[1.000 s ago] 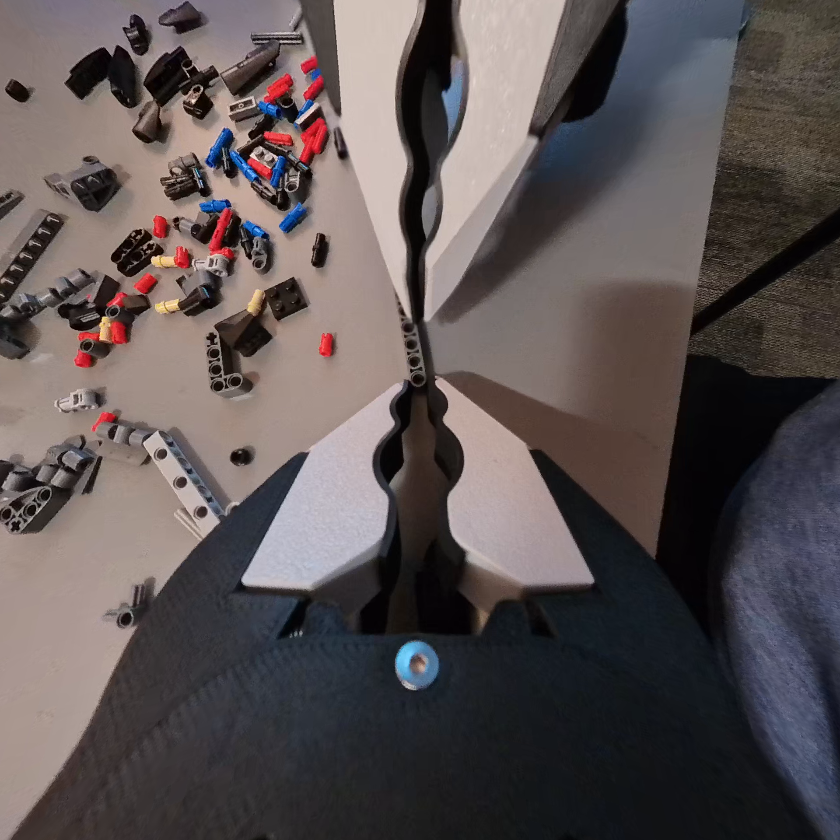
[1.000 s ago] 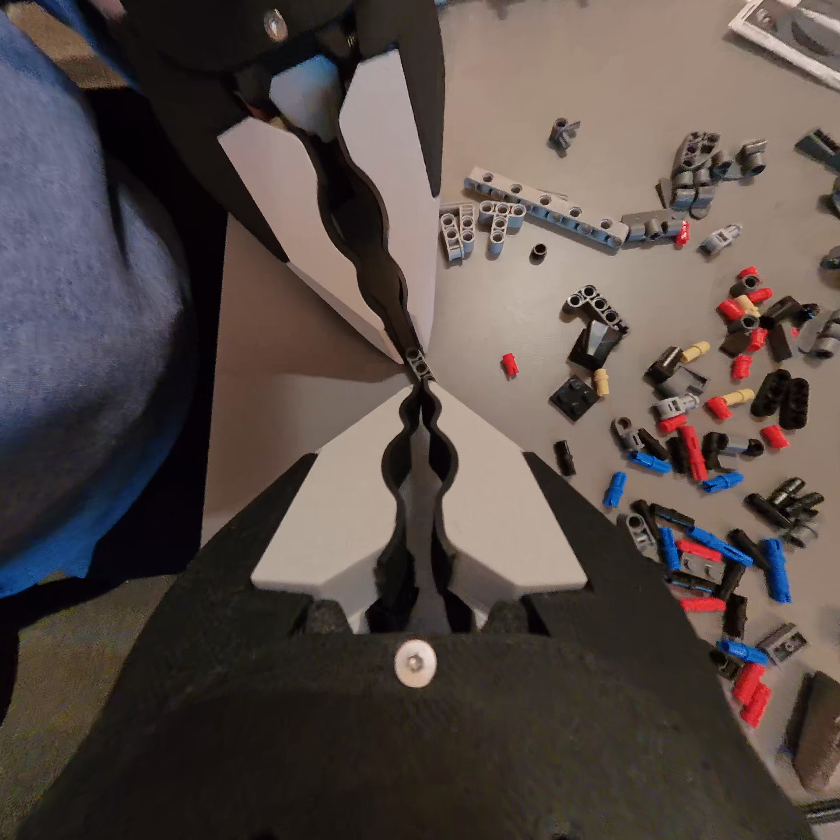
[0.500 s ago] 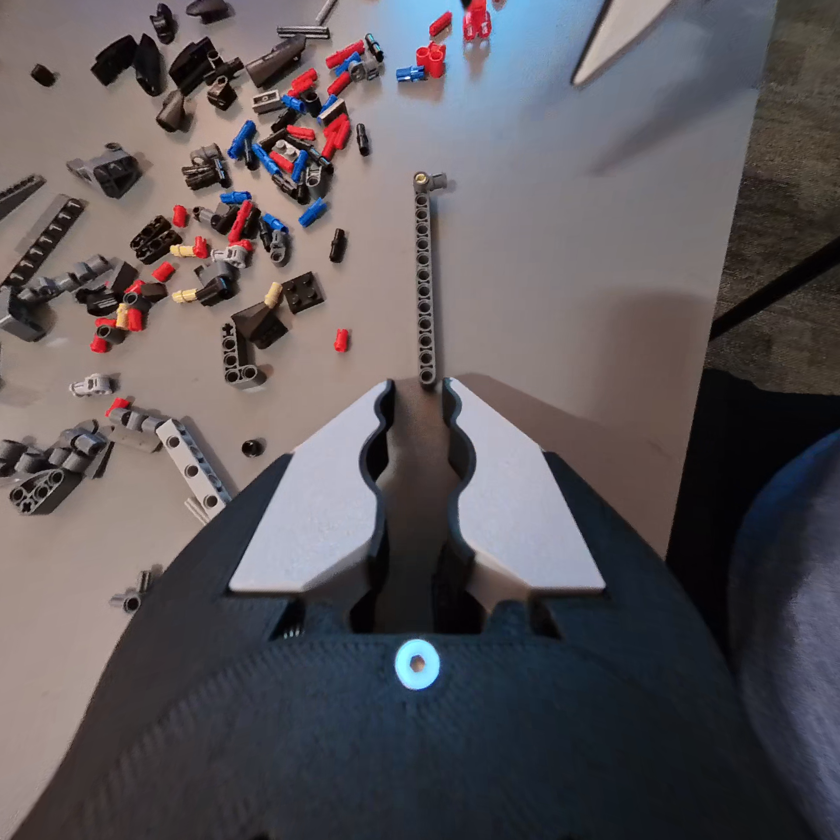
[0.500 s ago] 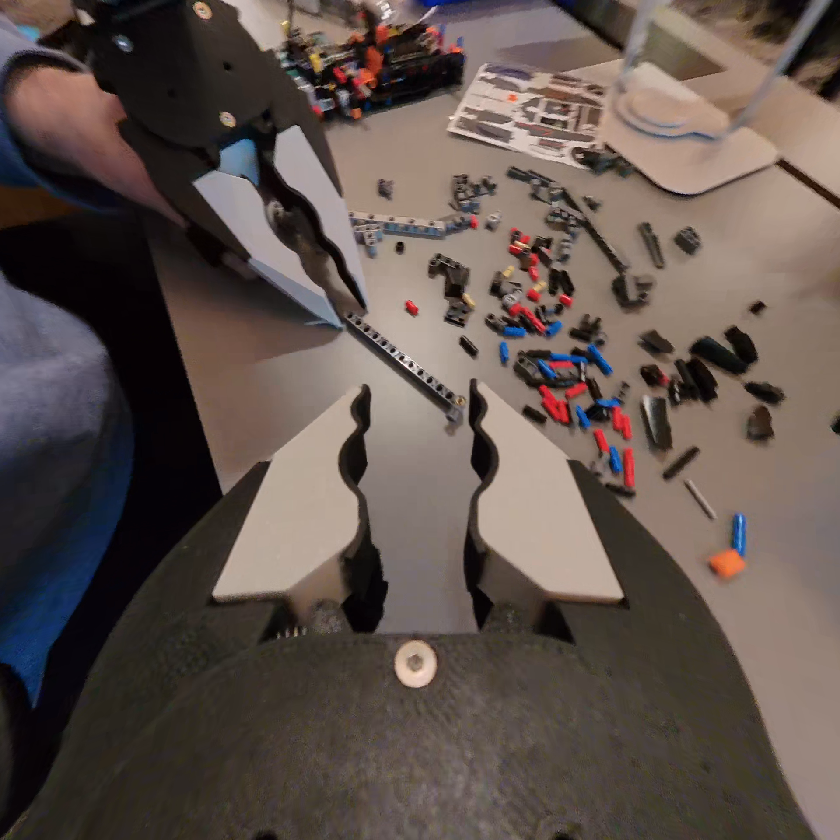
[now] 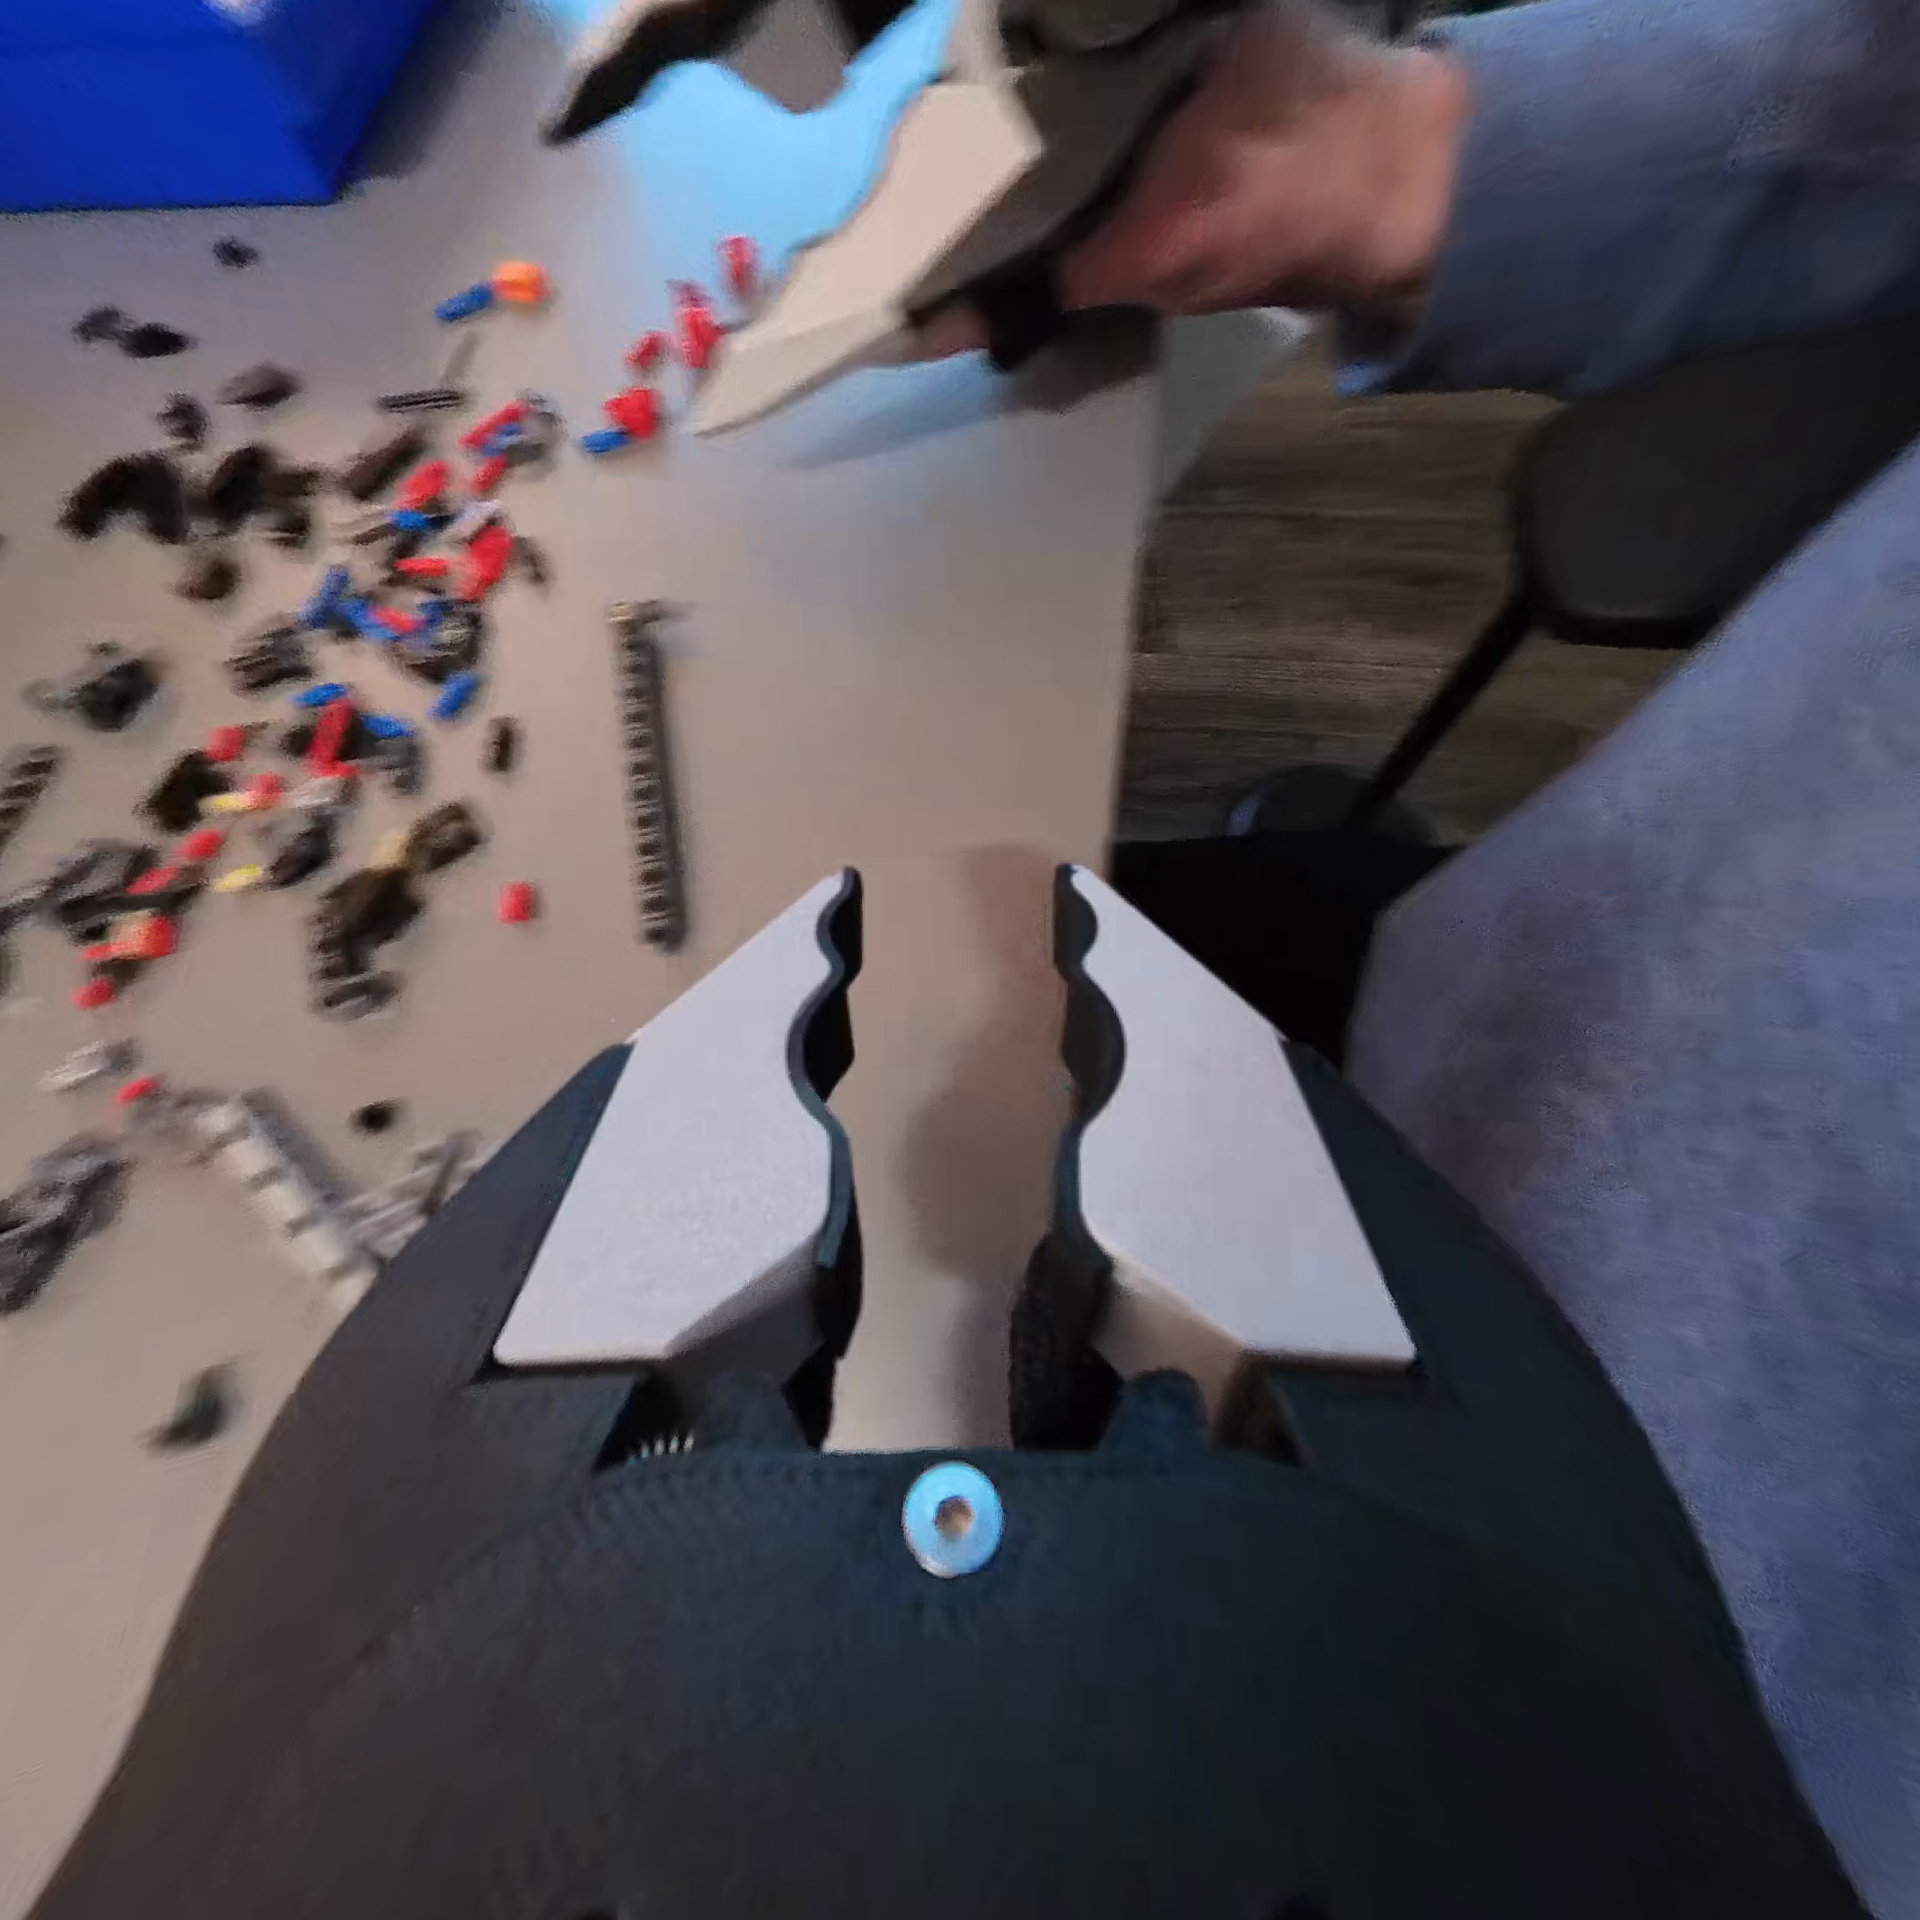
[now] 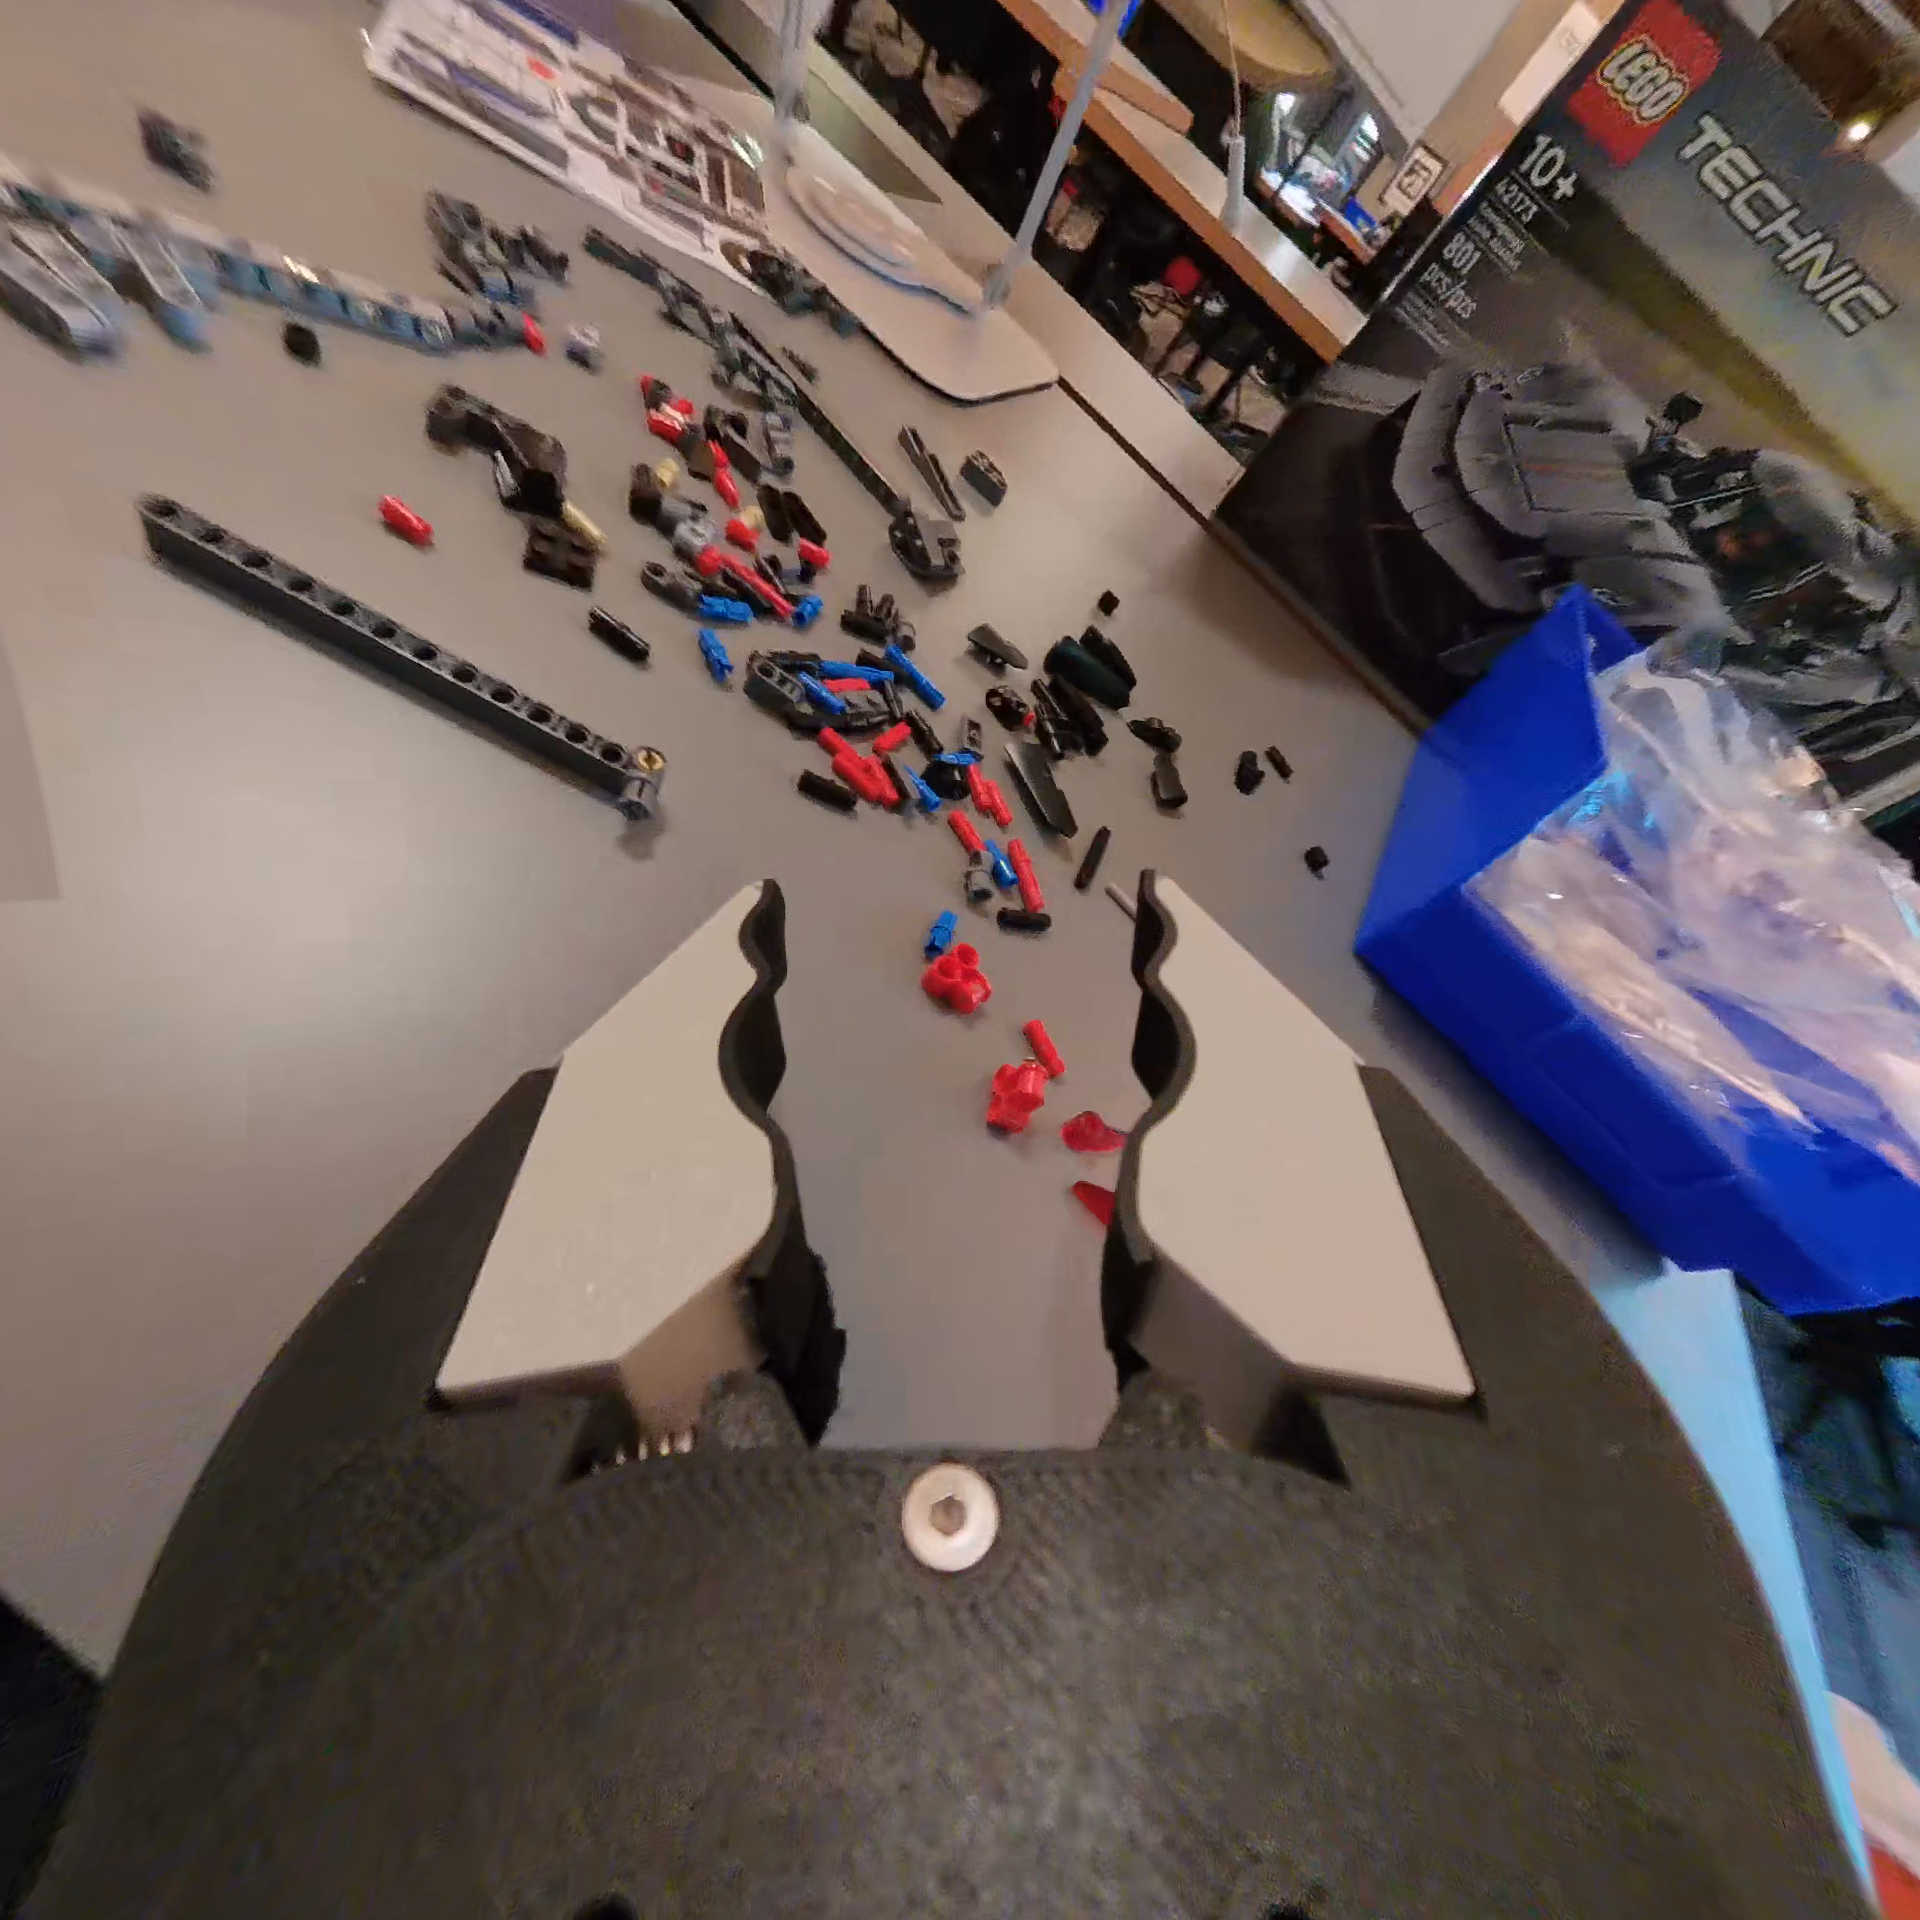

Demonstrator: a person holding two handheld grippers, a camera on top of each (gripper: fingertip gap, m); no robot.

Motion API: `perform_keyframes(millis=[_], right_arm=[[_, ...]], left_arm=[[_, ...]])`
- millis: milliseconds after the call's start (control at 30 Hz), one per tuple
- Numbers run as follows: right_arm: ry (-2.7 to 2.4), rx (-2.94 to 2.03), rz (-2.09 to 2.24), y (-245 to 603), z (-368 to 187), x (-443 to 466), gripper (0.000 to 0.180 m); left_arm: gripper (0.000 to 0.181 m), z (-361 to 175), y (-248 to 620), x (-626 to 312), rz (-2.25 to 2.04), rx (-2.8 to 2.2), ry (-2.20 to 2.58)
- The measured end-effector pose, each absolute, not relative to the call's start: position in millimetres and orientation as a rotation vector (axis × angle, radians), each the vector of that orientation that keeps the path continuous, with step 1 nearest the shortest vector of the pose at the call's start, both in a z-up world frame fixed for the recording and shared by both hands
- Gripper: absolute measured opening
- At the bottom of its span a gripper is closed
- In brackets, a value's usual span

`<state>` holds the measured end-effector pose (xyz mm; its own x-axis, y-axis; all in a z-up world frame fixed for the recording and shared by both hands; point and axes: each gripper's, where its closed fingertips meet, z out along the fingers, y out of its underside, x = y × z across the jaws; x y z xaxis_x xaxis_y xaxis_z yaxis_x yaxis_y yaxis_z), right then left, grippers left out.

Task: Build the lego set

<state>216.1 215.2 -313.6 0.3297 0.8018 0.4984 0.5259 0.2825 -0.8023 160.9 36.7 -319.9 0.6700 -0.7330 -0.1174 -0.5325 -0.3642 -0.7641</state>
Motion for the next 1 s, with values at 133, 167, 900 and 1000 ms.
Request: perform_keyframes(millis=[133,167,900,1000], right_arm=[[-1.344,-1.375,0.197,220,-319,215,0.067],[-1.346,-1.380,0.180,222,-321,215,0.068],[-1.339,-1.387,0.048,236,-326,219,0.075],[-1.334,-1.387,0.042,236,-326,220,0.075]], left_arm=[[0.029,-349,-5,202,-0.502,-2.095,1.156],[0.024,-363,-21,210,-0.555,-2.134,1.217],[0.000,-319,-187,287,-1.537,-2.173,0.946],[0.000,-320,-201,297,-1.544,-2.195,0.901]])
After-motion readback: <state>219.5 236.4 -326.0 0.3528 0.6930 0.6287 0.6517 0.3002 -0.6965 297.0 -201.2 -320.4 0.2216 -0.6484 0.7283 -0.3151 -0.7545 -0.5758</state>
